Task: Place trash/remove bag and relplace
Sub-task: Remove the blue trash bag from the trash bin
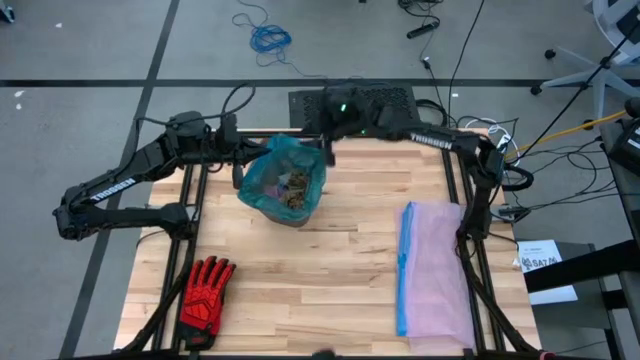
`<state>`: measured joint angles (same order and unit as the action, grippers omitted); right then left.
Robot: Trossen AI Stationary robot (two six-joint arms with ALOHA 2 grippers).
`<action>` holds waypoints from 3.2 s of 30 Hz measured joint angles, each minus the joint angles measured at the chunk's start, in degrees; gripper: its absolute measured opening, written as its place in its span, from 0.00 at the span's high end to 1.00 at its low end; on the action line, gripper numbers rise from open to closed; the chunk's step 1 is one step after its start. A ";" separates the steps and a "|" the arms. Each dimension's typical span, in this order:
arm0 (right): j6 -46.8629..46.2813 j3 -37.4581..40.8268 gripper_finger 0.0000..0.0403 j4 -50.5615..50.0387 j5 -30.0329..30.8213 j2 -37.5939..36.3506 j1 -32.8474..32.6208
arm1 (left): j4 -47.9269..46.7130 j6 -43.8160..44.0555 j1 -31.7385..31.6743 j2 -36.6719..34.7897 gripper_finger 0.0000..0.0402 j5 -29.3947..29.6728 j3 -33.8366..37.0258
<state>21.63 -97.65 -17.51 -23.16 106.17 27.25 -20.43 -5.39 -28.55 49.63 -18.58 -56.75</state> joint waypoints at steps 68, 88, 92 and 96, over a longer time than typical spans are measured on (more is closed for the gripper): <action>18.05 0.04 1.00 5.17 48.30 -0.18 -22.34 | -3.69 -1.04 9.33 2.99 1.00 18.08 0.02; 17.13 6.25 0.94 6.28 63.32 -0.46 -26.14 | -10.34 -0.94 17.19 -1.88 1.00 38.44 0.02; 18.07 5.47 0.83 7.54 63.37 -1.69 -25.79 | -10.03 -0.97 18.20 -1.88 1.00 38.50 0.02; 15.13 2.31 0.70 3.83 60.88 -2.79 -22.84 | -8.28 -1.42 19.59 -1.88 1.00 38.62 0.02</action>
<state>36.77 -95.34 -13.68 37.71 103.38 4.40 -28.70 -6.81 -8.96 47.75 20.03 -56.73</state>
